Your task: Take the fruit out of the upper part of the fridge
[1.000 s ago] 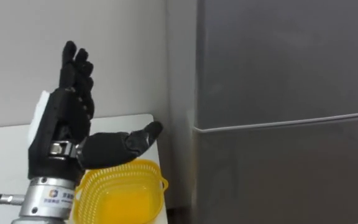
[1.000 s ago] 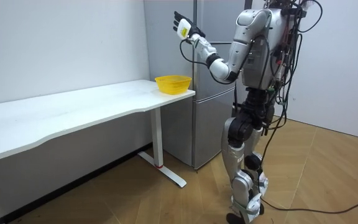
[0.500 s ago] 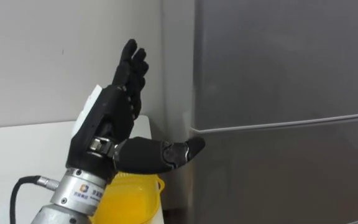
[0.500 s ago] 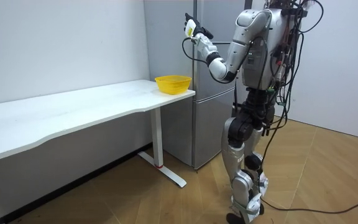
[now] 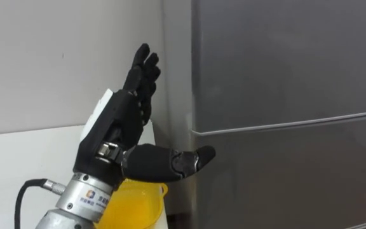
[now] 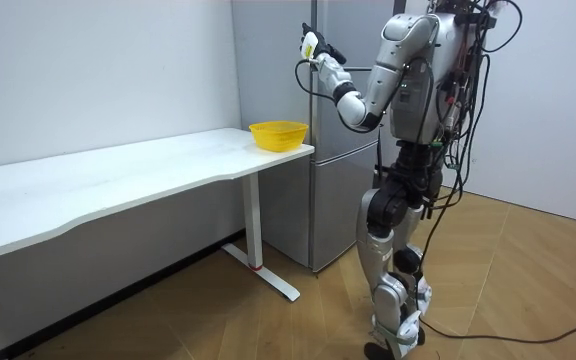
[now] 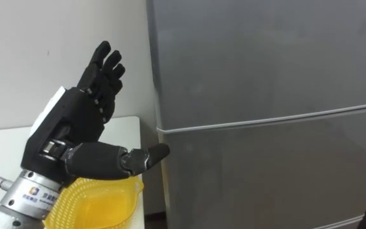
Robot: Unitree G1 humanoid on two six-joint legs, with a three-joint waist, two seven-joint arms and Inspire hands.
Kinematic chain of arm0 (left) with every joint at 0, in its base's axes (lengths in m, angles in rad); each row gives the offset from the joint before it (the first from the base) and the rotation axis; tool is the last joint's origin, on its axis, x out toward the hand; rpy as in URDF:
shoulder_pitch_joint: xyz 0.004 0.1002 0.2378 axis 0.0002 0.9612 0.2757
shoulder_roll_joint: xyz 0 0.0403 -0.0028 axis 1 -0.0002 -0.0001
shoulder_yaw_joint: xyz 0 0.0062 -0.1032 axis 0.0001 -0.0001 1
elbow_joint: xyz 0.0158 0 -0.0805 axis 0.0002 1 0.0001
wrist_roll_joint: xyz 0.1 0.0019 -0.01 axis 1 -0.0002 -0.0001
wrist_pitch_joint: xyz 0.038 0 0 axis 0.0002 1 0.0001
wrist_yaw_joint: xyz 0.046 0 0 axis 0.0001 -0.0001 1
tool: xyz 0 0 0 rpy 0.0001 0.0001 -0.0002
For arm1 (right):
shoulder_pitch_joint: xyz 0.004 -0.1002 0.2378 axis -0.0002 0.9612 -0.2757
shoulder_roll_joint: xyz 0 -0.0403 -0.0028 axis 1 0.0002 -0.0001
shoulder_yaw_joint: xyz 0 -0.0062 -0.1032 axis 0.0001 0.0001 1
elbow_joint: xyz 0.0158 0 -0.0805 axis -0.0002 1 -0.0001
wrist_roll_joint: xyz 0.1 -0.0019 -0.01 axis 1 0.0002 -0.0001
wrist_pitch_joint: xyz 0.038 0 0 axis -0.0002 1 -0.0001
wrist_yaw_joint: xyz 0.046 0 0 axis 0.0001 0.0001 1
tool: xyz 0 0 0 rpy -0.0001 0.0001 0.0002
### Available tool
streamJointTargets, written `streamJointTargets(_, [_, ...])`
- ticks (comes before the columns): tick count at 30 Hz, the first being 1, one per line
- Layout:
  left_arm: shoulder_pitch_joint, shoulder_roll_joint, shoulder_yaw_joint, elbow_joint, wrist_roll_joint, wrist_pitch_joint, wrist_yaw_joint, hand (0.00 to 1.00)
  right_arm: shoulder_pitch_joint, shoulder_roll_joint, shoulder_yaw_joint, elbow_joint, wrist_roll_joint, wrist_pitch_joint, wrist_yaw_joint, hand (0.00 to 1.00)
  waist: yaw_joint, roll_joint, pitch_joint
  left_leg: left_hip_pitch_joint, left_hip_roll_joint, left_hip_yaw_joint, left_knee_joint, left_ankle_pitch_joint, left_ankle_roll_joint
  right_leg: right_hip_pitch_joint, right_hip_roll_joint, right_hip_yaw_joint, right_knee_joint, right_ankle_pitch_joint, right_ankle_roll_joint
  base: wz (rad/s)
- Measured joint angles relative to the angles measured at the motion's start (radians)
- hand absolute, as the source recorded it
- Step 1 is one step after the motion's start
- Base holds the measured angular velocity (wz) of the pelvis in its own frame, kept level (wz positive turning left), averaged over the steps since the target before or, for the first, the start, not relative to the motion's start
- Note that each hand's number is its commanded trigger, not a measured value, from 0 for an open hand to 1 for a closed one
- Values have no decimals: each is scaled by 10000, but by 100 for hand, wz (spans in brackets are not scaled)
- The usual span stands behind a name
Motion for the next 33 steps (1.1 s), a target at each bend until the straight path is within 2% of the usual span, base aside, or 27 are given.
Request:
streamJointTargets(11, [-126, -74, -308, 1, 0, 108, -126, 0, -6, 16, 110, 24, 322, 1, -267, 0, -33, 6, 11, 1, -1, 26, -2, 0, 0, -2, -1, 3, -5, 0, 0, 0])
streamJointTargets(16, [-280, -78, -379, 3, -36, 108, -63, 0, -35, 4, 467, 27, 666, -6, -458, 0, -135, 6, 36, 3, 0, 27, -3, 0, 0, -1, -1, 8, -3, 0, 0, 0])
streamJointTargets(22, [-335, -121, -743, 3, -35, 109, -164, 0, -44, -6, 476, 16, 697, 1, -424, 0, -163, 5, 37, -20, -3, 33, 1, 0, 0, -26, -1, 10, -13, 0, 0, 0])
streamJointTargets(25, [-552, -139, -755, 3, -29, 127, -273, 0, -45, -14, 483, 8, 697, 3, -412, 0, -161, 12, 32, -27, -2, 39, 3, 0, 0, -31, -1, 8, -22, -1, 0, 0])
streamJointTargets(30, [-642, -400, -949, 3, -4, 140, -307, 0, -71, -41, 635, 10, 708, 3, -405, 0, -148, 28, 19, -12, -2, 119, 3, 0, 0, -22, -5, 12, -23, 0, 1, 0])
streamJointTargets(33, [-642, -436, -962, 5, -4, 159, -325, 0, -148, -62, 881, 30, 697, 2, -411, 0, -151, 24, 19, 23, -2, 117, 3, 0, 1, -20, -7, 9, -21, 0, 1, 0])
